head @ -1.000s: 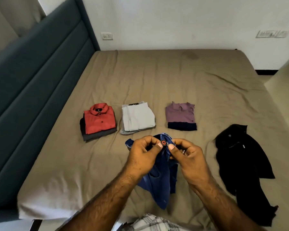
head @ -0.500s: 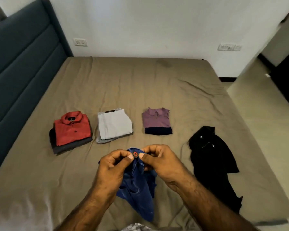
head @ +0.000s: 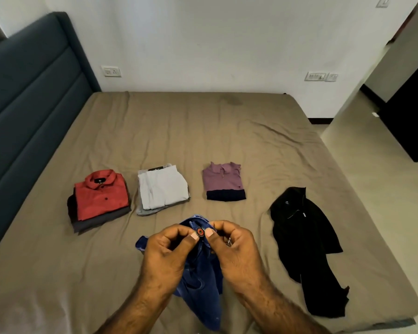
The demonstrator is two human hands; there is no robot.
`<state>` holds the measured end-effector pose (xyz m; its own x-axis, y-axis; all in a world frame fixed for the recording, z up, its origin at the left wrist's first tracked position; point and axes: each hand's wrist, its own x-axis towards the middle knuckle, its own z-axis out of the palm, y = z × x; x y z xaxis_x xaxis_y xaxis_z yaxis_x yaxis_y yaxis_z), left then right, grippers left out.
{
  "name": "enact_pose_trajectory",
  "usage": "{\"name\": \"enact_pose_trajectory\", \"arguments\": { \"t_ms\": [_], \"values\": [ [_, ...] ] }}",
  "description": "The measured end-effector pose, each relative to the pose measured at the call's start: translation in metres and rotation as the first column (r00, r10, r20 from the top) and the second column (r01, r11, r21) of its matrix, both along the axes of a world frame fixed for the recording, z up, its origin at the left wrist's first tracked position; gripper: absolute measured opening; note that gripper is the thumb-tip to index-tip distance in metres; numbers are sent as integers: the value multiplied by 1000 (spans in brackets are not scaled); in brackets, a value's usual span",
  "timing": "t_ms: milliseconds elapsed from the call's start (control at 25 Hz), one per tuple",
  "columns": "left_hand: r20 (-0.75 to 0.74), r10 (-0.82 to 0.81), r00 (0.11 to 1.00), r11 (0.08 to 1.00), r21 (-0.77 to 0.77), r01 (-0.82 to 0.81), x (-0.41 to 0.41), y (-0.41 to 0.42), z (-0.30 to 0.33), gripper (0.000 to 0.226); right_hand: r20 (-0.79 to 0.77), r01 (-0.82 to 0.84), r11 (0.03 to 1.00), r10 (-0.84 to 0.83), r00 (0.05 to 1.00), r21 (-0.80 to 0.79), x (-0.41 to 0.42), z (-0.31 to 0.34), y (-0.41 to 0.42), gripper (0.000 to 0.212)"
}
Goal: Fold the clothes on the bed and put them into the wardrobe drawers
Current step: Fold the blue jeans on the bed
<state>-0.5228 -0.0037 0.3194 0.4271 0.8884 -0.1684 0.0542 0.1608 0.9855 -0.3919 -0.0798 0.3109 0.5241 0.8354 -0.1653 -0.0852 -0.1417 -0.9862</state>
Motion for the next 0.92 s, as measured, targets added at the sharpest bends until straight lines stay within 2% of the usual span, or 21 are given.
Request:
{"name": "enact_pose_trajectory", "arguments": {
  "t_ms": [200,280,480,560,720,920],
  "values": [
    [18,34,999,999,-24,-33,1,-7,-3,26,-106,-69,998,67,992,-15,10,14,-4,11],
    [20,63,998,998,-32,-62,7,-16,-3,24,-92,-63,998,62,994,-6,14,14,-11,9],
    [70,63,996,998,2,-64,5,-14,11,19,-178,-31,991,54,983,130,8,21,-12,15],
    [92,53,994,999,-2,-53,1,-11,18,18,-137,-58,984,81,987,167,6,23,-12,17],
    [127,-15,992,995,-93,27,-5,-10,25,15,45,-116,977,110,993,181,10,20,-16,21],
    [179,-178,968,952,-220,215,-18,-10,34,11,97,-167,969,151,984,184,14,25,-26,21]
  ]
}}
